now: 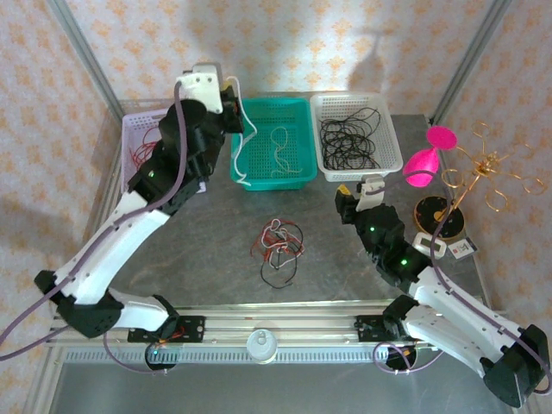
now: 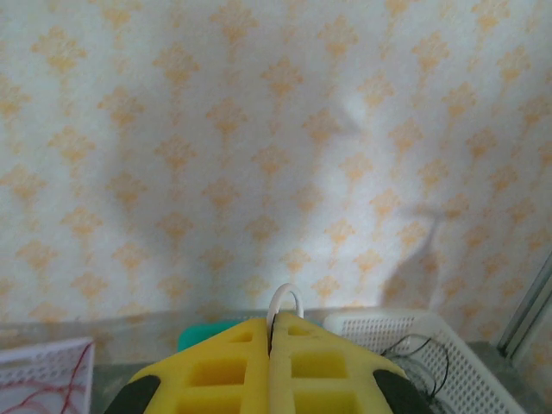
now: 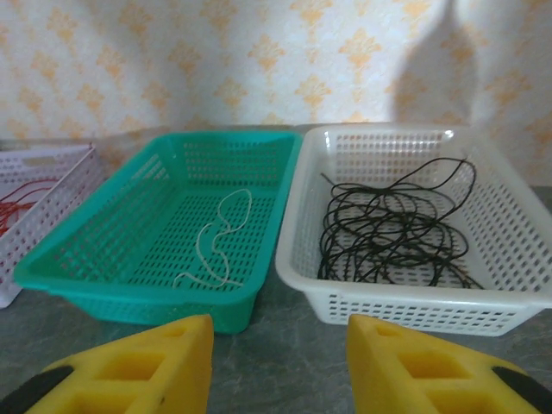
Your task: Untangle the cables
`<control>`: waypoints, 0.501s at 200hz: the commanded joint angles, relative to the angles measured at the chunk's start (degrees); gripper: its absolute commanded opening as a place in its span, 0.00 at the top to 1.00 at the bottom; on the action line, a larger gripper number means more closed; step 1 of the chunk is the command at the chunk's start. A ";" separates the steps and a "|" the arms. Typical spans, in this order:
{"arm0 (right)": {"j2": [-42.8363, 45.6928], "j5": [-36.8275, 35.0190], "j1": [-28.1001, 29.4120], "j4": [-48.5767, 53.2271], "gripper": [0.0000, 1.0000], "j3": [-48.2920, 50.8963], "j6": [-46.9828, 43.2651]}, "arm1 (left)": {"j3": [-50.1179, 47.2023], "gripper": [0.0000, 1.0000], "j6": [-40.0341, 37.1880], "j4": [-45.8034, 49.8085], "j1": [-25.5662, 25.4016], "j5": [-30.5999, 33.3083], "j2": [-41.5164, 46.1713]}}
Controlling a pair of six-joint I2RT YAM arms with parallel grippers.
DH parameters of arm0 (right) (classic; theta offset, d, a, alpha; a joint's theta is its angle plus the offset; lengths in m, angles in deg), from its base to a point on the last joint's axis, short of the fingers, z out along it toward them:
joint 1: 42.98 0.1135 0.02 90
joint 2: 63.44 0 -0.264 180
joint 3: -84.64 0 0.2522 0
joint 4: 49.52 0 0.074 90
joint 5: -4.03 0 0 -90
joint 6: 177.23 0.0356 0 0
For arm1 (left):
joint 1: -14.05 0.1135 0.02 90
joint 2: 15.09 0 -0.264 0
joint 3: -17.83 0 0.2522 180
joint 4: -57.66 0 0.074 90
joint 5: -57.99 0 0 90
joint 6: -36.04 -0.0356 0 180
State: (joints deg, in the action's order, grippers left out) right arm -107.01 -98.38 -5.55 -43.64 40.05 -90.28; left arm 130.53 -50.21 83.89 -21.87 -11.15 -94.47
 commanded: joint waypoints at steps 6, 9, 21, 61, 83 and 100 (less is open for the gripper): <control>1.69 5.45 -0.08 2.83 0.57 -1.72 4.03 | 6.96 1.00 -1.80 -4.63 3.52 -8.32 -6.07; 1.73 5.71 -0.08 2.79 0.57 -1.57 4.36 | 7.48 1.00 -1.67 -4.89 3.90 -8.82 -6.79; 1.65 6.34 -0.08 2.78 0.58 -1.17 5.34 | 9.29 1.00 -0.79 -6.13 5.63 -11.11 -9.43; 1.65 5.64 -0.08 7.05 0.57 -1.49 6.58 | 9.32 1.00 4.36 -12.78 10.72 -19.10 -16.47; 1.80 6.37 -0.08 8.98 0.57 -1.52 8.11 | 8.53 1.00 6.79 -15.96 12.38 -21.86 -21.13; 1.78 9.32 -0.05 8.30 0.58 -0.47 11.35 | 8.45 1.00 8.83 -17.46 13.58 -23.35 -25.51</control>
State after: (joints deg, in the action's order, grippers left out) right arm -106.27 -92.50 -5.53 -36.78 40.02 -83.52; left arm 139.16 -45.75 72.13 -9.63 -29.26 -115.36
